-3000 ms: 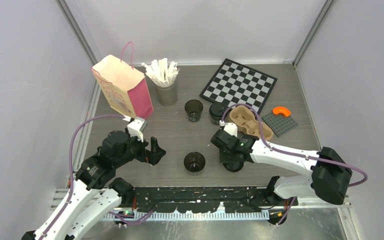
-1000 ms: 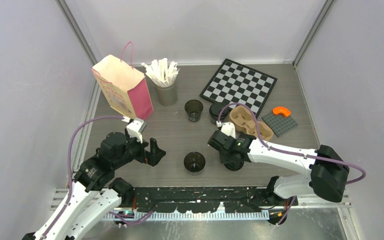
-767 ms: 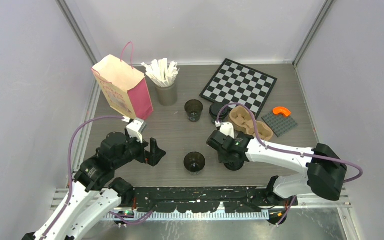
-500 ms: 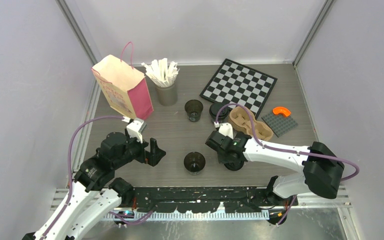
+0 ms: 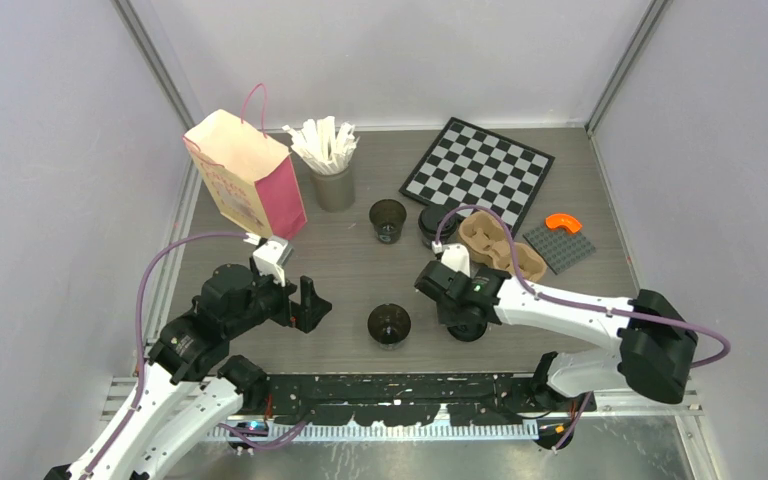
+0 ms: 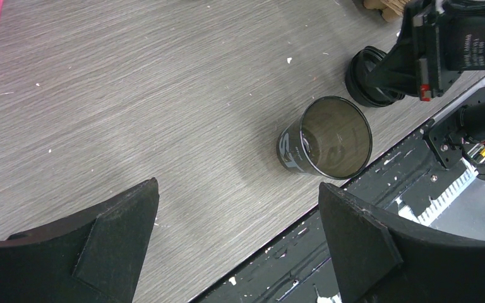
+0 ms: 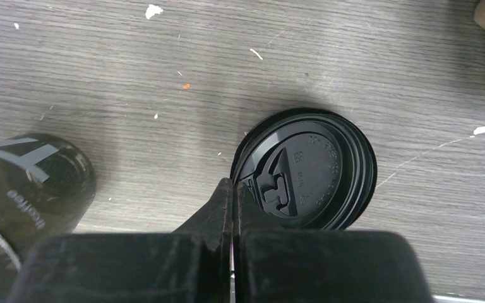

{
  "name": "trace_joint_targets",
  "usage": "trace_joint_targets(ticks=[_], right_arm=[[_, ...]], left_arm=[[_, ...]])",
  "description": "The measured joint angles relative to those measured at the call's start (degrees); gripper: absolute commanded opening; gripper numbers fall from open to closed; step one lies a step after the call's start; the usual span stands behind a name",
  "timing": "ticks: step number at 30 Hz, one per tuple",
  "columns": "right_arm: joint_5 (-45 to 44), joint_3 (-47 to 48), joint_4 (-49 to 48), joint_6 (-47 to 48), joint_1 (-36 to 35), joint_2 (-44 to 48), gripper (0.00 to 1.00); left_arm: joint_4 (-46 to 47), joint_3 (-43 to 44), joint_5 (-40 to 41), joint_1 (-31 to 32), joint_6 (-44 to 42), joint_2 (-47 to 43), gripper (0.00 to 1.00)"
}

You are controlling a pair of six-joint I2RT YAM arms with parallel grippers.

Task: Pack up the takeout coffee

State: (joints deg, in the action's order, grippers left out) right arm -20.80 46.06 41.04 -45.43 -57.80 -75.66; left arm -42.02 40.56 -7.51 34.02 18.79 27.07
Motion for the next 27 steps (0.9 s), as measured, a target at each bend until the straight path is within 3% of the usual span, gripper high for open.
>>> trace_joint_targets(ticks=[14,21,27], right_arm=[[5.6,0.0,-0.1,-1.7,0.0,14.4,0.00],[15.0,0.0,-12.8,-5.7,0.0,21.7,0.00],[22.0,-0.3,-23.9,-9.3,0.0,23.7,0.00]], left_arm=[[0.0,0.1,-1.9,0.0,0.8,1.3,1.00],[5.3,1.6,-7.8,0.0,4.3,0.9,1.00],[19.3,0.6,-16.8,0.0,10.1,1.5,1.00]])
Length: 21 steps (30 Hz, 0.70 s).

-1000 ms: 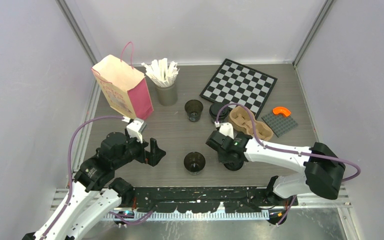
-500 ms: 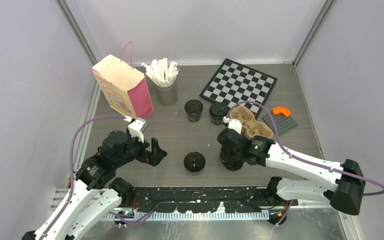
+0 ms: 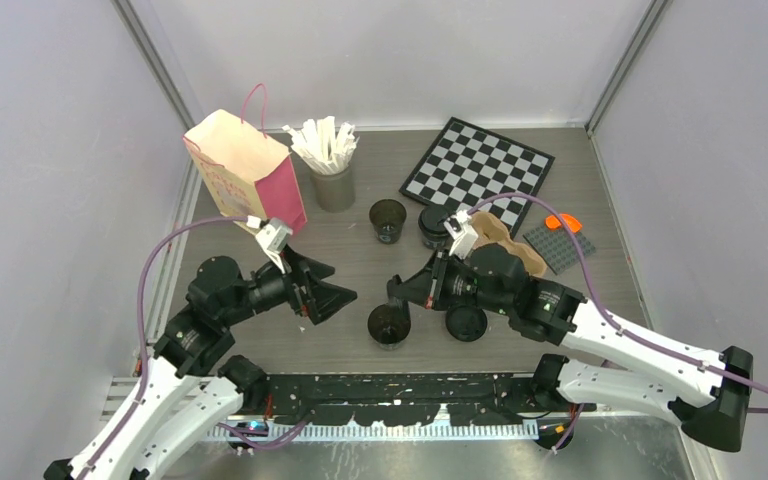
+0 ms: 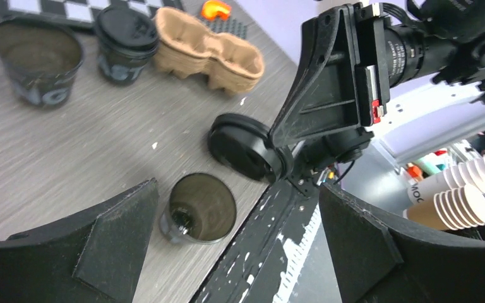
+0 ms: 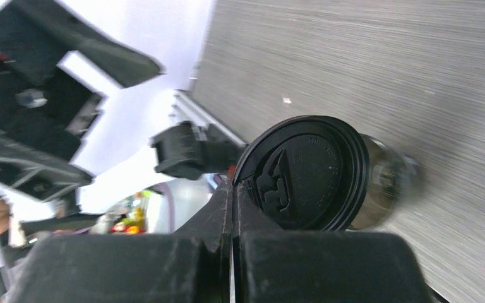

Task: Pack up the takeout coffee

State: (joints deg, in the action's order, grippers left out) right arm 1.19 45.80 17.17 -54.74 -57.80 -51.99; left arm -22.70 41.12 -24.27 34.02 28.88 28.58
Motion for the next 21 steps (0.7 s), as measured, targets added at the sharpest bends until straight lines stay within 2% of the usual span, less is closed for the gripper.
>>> trace_joint_targets(ticks=[4,10,17,21], right_arm=[[4.9,-3.0,-11.0,-3.6,0.0,2.2,0.00],[9.1,-7.7,-23.8,-8.8,0.0,5.6,0.00],[9.5,-8.5,-30.2,-11.5,0.0,8.5,0.00],[9.5,-8.5,-30.9,-11.6,0.0,8.5,0.00]], left_arm=[[9.0,-1.9,-4.9,0.0,2.1,2.7,1.00],[17.8,-5.1,-10.2,0.0,2.6,4.6,1.00],[27.4,-11.2,-11.4,0.0,0.7,0.7,1.00],[30.7,-11.5,-13.1,0.0,-0.9,1.8,1.00]])
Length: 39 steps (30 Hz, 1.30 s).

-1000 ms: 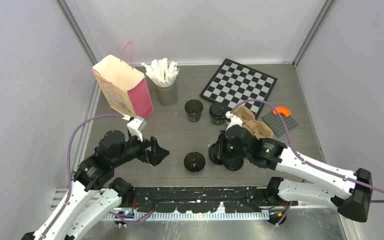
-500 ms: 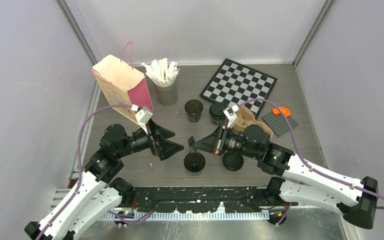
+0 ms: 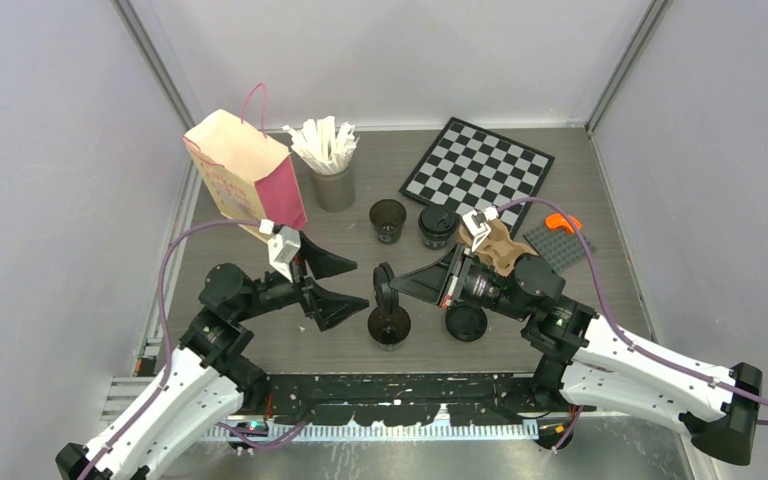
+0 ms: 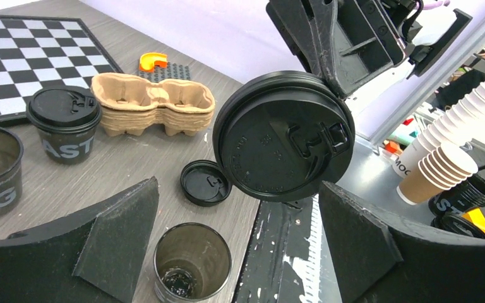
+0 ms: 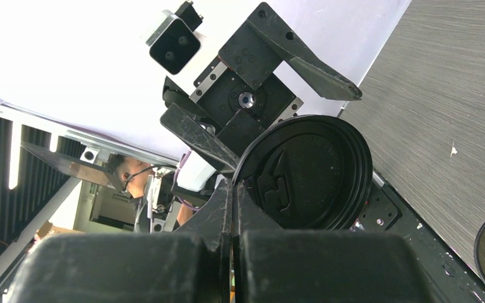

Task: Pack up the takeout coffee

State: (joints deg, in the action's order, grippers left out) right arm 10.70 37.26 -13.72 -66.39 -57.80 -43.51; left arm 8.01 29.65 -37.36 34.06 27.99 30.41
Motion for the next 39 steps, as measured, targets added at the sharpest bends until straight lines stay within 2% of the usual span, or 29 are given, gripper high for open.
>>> trace_joint_targets(ticks=[8,23,39], right_arm=[[-0.8,0.0,0.0,0.3,0.0,-0.4,0.00],[-5.8,0.0,0.1,0.9,0.0,-1.5,0.00],[-6.7,0.0,0.2,1.3,0.0,-2.8,0.00]], left_arm=[[5.0,0.0,-1.5,0.6,0.2,4.1,1.00],[5.5,0.0,1.4,3.0,0.0,7.9,1.00],[10.9,0.0,-1.5,3.7,0.0,9.5,1.00]])
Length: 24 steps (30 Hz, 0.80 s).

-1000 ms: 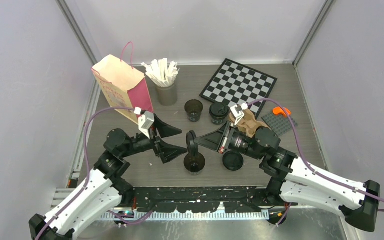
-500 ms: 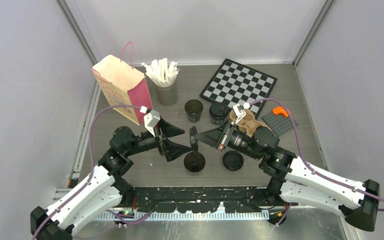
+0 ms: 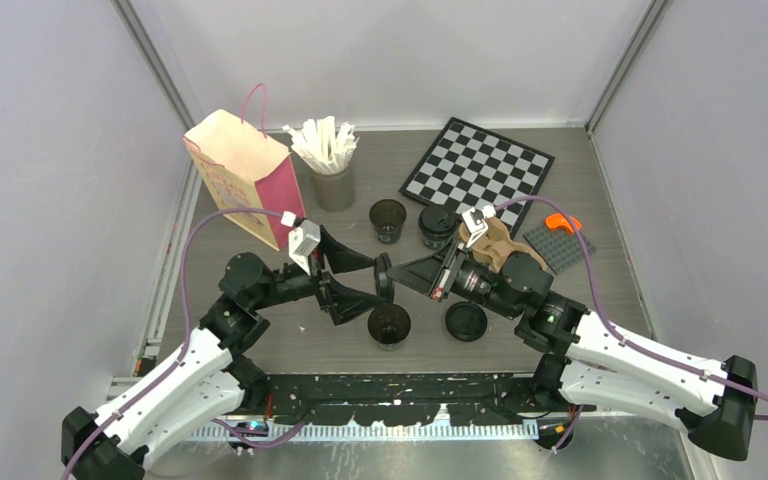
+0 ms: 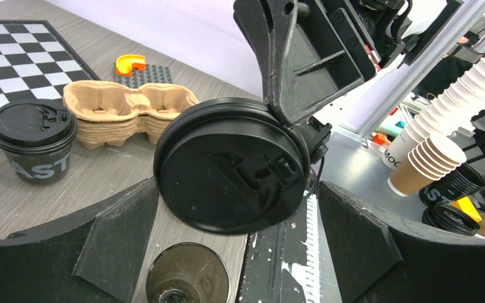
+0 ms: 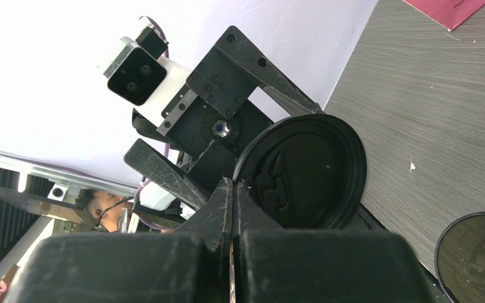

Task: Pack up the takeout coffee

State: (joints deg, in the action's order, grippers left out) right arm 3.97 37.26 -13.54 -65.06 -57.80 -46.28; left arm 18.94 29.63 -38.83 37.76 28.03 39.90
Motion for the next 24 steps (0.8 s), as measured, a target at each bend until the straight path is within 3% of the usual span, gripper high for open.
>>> trace_joint_targets(ticks=[24], right_arm=[[0.6,0.0,0.1,0.0,0.0,-1.0,0.00]], left_arm=[[1.4,-0.3,0.1,0.0,-2.8,1.8,0.96]])
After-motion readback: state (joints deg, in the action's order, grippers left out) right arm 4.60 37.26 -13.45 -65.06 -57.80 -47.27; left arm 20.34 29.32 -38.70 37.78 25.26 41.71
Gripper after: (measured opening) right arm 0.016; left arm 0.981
